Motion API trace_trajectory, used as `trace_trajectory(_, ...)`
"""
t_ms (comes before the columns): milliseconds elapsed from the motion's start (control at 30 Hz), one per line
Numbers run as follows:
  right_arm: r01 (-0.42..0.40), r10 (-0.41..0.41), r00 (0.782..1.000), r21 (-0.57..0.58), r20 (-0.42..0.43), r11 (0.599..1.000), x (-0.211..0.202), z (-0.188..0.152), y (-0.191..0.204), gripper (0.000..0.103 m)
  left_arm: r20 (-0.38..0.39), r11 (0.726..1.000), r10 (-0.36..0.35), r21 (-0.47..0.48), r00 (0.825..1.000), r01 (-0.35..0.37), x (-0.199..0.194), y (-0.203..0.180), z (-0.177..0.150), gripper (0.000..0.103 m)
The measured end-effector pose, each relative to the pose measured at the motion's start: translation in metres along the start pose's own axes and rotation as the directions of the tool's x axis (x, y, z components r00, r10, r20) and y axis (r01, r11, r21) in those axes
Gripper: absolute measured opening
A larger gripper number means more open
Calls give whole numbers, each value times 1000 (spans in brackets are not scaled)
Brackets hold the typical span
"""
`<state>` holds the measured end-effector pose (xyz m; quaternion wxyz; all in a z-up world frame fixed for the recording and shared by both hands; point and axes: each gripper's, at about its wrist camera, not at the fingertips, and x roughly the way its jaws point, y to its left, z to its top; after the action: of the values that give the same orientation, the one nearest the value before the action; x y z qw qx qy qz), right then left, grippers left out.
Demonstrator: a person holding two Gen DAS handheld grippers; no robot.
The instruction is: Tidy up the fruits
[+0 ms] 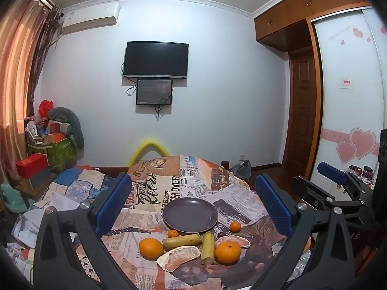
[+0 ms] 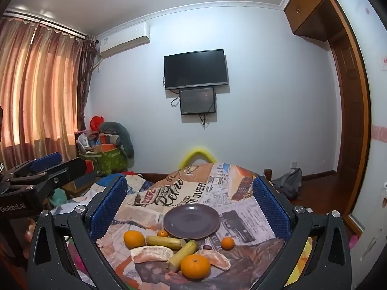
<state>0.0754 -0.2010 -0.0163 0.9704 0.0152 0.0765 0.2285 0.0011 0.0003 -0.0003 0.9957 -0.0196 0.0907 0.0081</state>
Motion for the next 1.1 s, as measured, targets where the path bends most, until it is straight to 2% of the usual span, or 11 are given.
trace_trajectory(1100, 5, -6, 1000, 17, 10, 1000, 0, 0, -1, 103, -6, 1000, -12, -28, 1000, 12, 7, 7, -5, 103)
